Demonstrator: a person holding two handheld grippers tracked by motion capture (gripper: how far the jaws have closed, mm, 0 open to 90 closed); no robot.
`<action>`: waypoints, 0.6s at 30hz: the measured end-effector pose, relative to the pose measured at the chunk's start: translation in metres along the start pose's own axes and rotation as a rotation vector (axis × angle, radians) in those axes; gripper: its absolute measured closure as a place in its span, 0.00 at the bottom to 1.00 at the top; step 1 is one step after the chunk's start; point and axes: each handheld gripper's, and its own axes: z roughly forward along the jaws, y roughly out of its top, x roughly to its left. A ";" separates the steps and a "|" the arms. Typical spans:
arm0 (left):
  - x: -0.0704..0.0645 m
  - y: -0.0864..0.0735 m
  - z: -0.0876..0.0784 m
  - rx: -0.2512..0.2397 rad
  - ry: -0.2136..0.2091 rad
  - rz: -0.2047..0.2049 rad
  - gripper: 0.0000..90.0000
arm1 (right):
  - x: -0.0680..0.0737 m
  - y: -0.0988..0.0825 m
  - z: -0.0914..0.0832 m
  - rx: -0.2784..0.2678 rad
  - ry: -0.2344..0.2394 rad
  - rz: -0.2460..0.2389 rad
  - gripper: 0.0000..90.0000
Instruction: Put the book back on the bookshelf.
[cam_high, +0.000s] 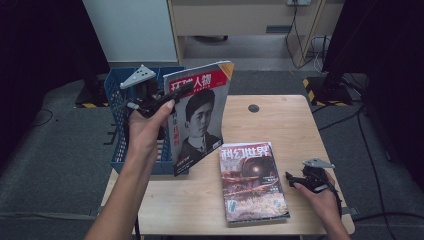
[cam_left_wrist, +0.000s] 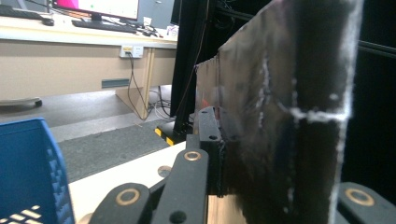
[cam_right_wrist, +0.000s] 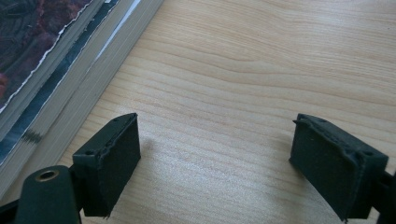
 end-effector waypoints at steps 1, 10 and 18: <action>0.001 0.000 -0.002 -0.001 0.003 0.001 0.96 | 0.000 0.000 0.000 0.000 0.000 0.000 0.18; 0.012 0.003 -0.024 -0.015 0.037 0.000 0.96 | 0.000 0.000 0.000 0.000 0.000 -0.001 0.18; 0.023 0.003 -0.042 -0.022 0.072 -0.004 0.96 | 0.000 0.000 0.000 0.001 0.000 -0.007 0.18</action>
